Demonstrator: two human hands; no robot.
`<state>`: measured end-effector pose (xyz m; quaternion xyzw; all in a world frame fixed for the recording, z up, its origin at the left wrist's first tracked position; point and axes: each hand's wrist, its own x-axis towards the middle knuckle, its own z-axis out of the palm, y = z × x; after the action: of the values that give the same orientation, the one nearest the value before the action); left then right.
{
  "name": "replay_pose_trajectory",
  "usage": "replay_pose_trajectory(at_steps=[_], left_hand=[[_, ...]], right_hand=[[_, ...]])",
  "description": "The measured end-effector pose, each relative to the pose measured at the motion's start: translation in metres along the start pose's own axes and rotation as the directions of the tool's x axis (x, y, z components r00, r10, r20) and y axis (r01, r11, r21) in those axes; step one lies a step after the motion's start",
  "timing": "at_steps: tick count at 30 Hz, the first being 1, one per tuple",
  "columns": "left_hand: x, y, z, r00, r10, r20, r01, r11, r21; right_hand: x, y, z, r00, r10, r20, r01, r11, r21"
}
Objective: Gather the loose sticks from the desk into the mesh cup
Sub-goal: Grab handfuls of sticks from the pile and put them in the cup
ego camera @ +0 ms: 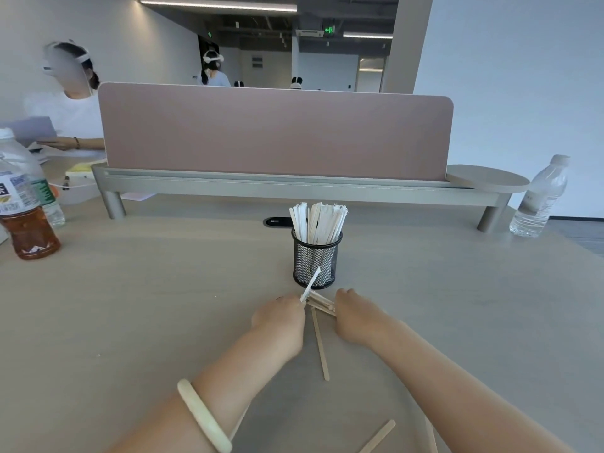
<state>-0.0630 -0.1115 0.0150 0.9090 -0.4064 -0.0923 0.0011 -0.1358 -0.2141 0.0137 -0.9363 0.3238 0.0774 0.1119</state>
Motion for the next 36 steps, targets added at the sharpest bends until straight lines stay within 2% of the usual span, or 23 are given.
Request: replay_pose_trajectory(at_steps=[3,4,6,8,10,14,17,20,22,24,27,33,34,36], left_hand=[[0.002,-0.006,0.001,1.0,0.0,-0.008,-0.001,0.99,-0.138],[0.003,-0.01,-0.001,1.0,0.004,0.011,-0.001,0.978,-0.21],[0.002,-0.018,-0.004,0.997,0.031,0.075,0.005,0.898,-0.439],[0.0,-0.026,-0.009,0.992,0.071,0.107,0.014,0.768,-0.64],[-0.001,-0.032,-0.015,0.99,0.107,0.095,0.005,0.636,-0.772],[-0.006,-0.037,-0.028,0.985,0.168,-0.042,-0.087,0.273,-0.958],[-0.006,-0.033,-0.036,0.985,0.052,-0.165,-0.166,0.019,-0.986],[-0.002,-0.03,-0.043,0.956,-0.144,-0.255,-0.27,-0.101,-0.958],[-0.001,-0.029,-0.049,0.906,-0.222,-0.36,-0.393,-0.122,-0.912],[-0.004,-0.024,-0.054,0.844,-0.246,-0.476,-0.507,-0.082,-0.858],[-0.006,-0.016,-0.046,0.779,-0.258,-0.572,-0.585,0.032,-0.81],[0.003,-0.013,-0.012,0.896,-0.211,-0.39,-0.386,0.065,-0.92],[0.003,-0.013,-0.012,0.9,-0.215,-0.378,-0.373,0.066,-0.925],[0.004,-0.014,-0.014,0.898,-0.216,-0.384,-0.385,0.04,-0.922]], right_hand=[[0.006,0.008,-0.006,0.999,-0.018,0.044,0.012,0.993,0.115],[0.007,0.012,-0.009,0.997,-0.034,0.075,0.016,0.973,0.228],[0.006,0.018,-0.015,0.986,-0.074,0.146,-0.01,0.861,0.508],[0.001,0.025,-0.019,0.976,-0.133,0.173,-0.017,0.743,0.669],[-0.001,0.031,-0.022,0.967,-0.211,0.144,0.027,0.643,0.766],[-0.001,0.035,-0.027,0.945,-0.324,0.035,0.089,0.36,0.929],[-0.002,0.032,-0.033,0.953,-0.284,-0.104,0.175,0.238,0.955],[-0.003,0.024,-0.04,0.947,-0.159,-0.278,0.293,0.08,0.953],[-0.006,0.018,-0.045,0.93,-0.069,-0.361,0.361,-0.016,0.933],[-0.008,0.014,-0.048,0.91,-0.002,-0.415,0.414,-0.082,0.907],[-0.004,0.011,-0.038,0.899,0.054,-0.435,0.438,-0.07,0.896],[0.004,0.009,-0.005,0.913,0.059,-0.404,0.391,0.163,0.906],[0.004,0.008,-0.007,0.914,0.065,-0.4,0.387,0.155,0.909],[0.003,0.007,-0.012,0.914,0.056,-0.403,0.399,0.062,0.915]])
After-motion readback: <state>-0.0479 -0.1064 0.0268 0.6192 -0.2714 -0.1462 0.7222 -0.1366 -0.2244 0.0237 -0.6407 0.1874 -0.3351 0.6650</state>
